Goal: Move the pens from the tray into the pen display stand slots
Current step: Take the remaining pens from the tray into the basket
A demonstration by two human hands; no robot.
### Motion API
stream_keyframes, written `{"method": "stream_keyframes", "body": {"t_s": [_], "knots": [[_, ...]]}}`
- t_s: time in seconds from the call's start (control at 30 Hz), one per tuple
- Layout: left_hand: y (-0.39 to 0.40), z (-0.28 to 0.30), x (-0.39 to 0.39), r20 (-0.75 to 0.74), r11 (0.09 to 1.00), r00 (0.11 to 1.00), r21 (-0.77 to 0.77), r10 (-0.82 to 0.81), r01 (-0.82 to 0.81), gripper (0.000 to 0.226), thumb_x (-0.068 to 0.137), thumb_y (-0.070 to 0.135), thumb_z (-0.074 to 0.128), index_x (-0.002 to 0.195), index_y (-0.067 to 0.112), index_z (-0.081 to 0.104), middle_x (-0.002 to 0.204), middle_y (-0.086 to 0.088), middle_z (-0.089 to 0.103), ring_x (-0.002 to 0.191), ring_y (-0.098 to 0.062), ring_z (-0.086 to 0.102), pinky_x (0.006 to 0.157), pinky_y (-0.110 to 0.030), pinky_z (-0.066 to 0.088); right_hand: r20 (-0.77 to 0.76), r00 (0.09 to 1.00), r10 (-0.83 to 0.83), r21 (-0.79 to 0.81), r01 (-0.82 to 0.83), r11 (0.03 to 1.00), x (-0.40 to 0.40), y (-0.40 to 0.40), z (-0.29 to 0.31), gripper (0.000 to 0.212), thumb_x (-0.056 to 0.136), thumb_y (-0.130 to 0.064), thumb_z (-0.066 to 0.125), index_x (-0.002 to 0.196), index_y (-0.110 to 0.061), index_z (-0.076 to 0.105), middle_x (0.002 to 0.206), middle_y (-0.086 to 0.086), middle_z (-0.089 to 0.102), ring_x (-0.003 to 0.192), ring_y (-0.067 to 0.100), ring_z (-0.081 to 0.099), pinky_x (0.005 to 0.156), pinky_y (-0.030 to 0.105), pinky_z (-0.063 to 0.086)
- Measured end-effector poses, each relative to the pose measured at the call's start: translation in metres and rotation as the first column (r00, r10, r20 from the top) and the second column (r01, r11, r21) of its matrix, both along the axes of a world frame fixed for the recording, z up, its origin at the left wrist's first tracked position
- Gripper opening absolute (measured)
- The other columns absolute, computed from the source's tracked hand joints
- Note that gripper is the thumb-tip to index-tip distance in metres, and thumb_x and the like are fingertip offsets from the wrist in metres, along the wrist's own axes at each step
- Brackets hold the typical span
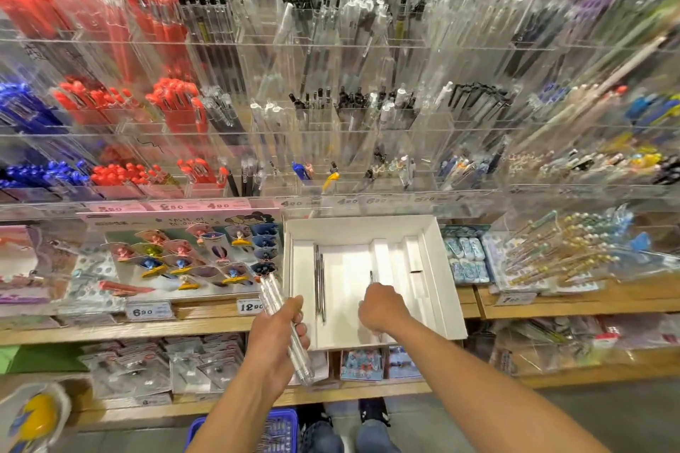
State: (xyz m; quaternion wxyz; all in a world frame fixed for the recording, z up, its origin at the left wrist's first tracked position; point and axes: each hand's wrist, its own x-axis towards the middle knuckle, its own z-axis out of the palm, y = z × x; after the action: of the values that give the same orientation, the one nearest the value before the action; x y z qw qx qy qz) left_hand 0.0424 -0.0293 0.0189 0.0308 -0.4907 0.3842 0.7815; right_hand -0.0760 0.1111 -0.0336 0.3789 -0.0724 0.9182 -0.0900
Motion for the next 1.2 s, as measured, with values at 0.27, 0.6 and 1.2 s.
{"method": "stream_keyframes", "body": {"t_s": [0.27, 0.6, 1.2], "knots": [[-0.010, -0.003, 0.019, 0.016, 0.999, 0.999, -0.011, 0.035, -0.035, 0.008, 0.094, 0.010, 0.061, 0.095, 0.006, 0.053, 0.055, -0.001, 0.048, 0.043, -0.012, 0.043, 0.038, -0.025, 0.039, -0.100, 0.990, -0.100, 0.095, 0.109, 0.990, -0.002, -0.022, -0.054, 0.036, 0.088, 0.000, 0.053, 0.123, -0.004, 0.051, 0.118, 0.007, 0.059, 0.110, 0.023, 0.061, 0.081, 0.029, 0.050], [-0.019, -0.008, 0.030, 0.019, 0.998, 0.998, -0.013, 0.062, -0.062, 0.005, 0.095, 0.006, 0.057, 0.096, 0.000, 0.056, 0.055, -0.001, 0.044, 0.044, -0.011, 0.039, 0.038, -0.023, 0.037, 0.053, 0.962, -0.268, -0.115, 0.273, 0.955, -0.023, -0.049, -0.045, 0.036, 0.093, -0.008, 0.047, 0.127, 0.001, 0.040, 0.120, 0.015, 0.057, 0.105, 0.031, 0.060, 0.072, 0.032, 0.047], [-0.028, -0.013, 0.039, 0.097, 0.998, 0.993, -0.020, 0.069, -0.068, 0.007, 0.097, 0.005, 0.055, 0.090, 0.003, 0.053, 0.058, -0.005, 0.045, 0.045, -0.014, 0.039, 0.039, -0.025, 0.035, -0.046, 0.969, -0.241, -0.147, 0.232, 0.962, -0.029, -0.070, -0.063, 0.019, 0.077, -0.014, 0.064, 0.065, -0.015, 0.049, 0.065, -0.001, 0.055, 0.055, 0.012, 0.052, 0.044, 0.020, 0.036]]}}
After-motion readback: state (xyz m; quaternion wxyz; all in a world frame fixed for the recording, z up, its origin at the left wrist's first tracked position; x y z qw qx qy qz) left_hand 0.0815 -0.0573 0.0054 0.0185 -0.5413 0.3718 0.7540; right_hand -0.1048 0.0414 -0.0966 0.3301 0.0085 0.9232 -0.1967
